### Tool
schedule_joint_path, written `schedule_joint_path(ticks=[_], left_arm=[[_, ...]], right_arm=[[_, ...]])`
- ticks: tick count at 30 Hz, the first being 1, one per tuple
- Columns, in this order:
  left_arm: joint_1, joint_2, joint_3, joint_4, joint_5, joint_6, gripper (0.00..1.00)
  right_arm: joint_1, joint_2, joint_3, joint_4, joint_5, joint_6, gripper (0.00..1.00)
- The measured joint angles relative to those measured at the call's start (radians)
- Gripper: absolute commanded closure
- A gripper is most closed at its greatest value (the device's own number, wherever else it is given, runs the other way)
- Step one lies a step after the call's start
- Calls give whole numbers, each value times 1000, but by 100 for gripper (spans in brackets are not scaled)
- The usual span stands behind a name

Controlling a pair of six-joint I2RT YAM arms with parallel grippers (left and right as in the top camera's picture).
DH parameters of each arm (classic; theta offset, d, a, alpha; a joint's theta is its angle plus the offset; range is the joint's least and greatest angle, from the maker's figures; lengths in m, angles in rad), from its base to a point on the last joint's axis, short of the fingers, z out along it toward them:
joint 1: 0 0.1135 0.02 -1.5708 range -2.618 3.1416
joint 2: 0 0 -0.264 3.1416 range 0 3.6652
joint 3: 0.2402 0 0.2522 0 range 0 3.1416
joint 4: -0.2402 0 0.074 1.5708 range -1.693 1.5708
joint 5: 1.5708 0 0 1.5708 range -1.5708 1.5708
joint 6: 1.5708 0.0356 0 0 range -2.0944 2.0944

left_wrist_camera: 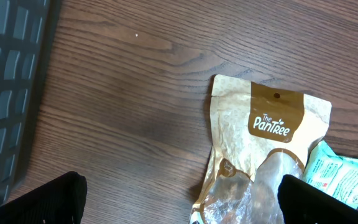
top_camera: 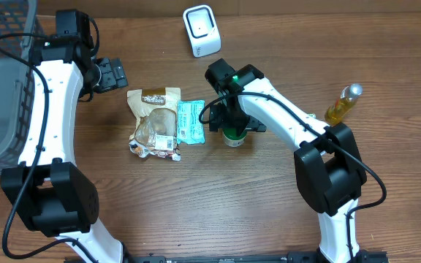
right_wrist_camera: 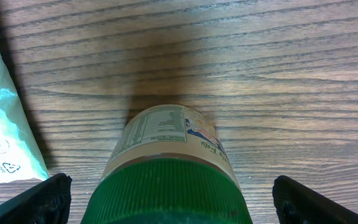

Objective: Scan the item barcode
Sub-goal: 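Lower the right gripper and grasp the green-capped jar by its lid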

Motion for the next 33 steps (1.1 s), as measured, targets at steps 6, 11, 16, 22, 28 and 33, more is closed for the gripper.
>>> schedule_joint_path(ticks=[6, 11, 16, 22, 28, 33], left_arm=[[0, 0, 0, 0, 0, 0, 0], [0, 0, 0, 0, 0, 0, 0], [0, 0, 0, 0, 0, 0, 1], [0, 0, 0, 0, 0, 0, 0], [0, 0, 0, 0, 0, 0, 0], [0, 0, 0, 0, 0, 0, 1]], right_arm=[[0, 0, 0, 3, 0, 0, 0], [0, 0, 0, 5, -1, 0, 0], [0, 0, 0, 5, -2, 0, 0], [0, 0, 0, 8, -3, 0, 0], [0, 0, 0, 13, -3, 0, 0], [0, 0, 0, 18, -2, 0, 0]])
